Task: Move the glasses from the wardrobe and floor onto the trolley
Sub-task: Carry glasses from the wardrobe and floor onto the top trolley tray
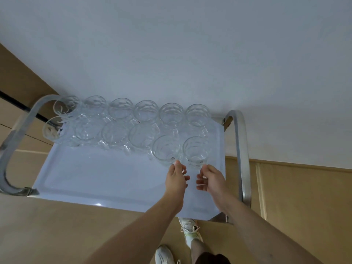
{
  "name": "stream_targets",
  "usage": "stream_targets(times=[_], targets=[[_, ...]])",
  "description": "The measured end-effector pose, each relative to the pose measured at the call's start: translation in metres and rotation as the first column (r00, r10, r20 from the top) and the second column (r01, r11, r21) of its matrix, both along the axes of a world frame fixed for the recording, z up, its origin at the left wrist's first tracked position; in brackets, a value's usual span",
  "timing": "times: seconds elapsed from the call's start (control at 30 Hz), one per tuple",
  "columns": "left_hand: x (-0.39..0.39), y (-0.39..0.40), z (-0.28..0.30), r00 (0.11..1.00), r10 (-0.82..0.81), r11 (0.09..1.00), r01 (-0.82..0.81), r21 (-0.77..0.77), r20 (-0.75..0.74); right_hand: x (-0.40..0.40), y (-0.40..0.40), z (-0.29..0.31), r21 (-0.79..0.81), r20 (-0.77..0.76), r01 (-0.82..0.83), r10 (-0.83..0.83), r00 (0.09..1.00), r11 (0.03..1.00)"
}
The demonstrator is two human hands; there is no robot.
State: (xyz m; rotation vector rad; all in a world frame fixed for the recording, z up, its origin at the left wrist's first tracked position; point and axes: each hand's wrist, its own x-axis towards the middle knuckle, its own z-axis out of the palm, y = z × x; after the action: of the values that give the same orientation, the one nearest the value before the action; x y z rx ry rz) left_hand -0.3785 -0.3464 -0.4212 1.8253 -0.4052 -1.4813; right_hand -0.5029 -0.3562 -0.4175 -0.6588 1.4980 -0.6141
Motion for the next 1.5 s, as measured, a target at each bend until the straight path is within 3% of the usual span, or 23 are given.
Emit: stream_targets(times=[0.3, 0.53, 0.87, 1.27, 1.37, 1.5], targets=[[-0.01, -0.027, -0.004, 1.0, -0.027, 0.997, 0.027, 0.067, -0.003, -0.004, -0.029, -0.011, 0.01, -0.042, -0.056, 0.057, 0.998, 0.998], [-0.017, -0.041, -0.008, 0.997, 0.045, 0.995, -0.04, 0.095, -0.056, 0.003, -0.044, -0.022, 0.016, -0.117, 0.041, -0.039, 0.992, 0.999], [-0.025, -0.047, -0.009, 0.984, 0.175, 0.979, -0.169, 0.116, -0.044, 0.002, -0.05, -0.025, -0.008, -0.138, 0.031, -0.032, 0.99, 0.999], [-0.004, -0.039, 0.005, 0.947, 0.031, 0.985, -0.083, 0.15, 0.32, 0.001, -0.045, -0.021, 0.008, -0.17, -0.026, 0.026, 0.985, 1.0], [0.007, -0.036, 0.01, 0.958, 0.152, 0.966, -0.196, 0.167, 0.243, 0.005, -0.041, -0.018, -0.012, -0.178, -0.002, 0.0, 0.984, 1.0], [0.013, -0.042, 0.006, 0.972, 0.176, 0.976, -0.193, 0.1, 0.157, 0.006, -0.036, -0.014, -0.034, -0.211, 0.007, -0.014, 0.977, 0.999]])
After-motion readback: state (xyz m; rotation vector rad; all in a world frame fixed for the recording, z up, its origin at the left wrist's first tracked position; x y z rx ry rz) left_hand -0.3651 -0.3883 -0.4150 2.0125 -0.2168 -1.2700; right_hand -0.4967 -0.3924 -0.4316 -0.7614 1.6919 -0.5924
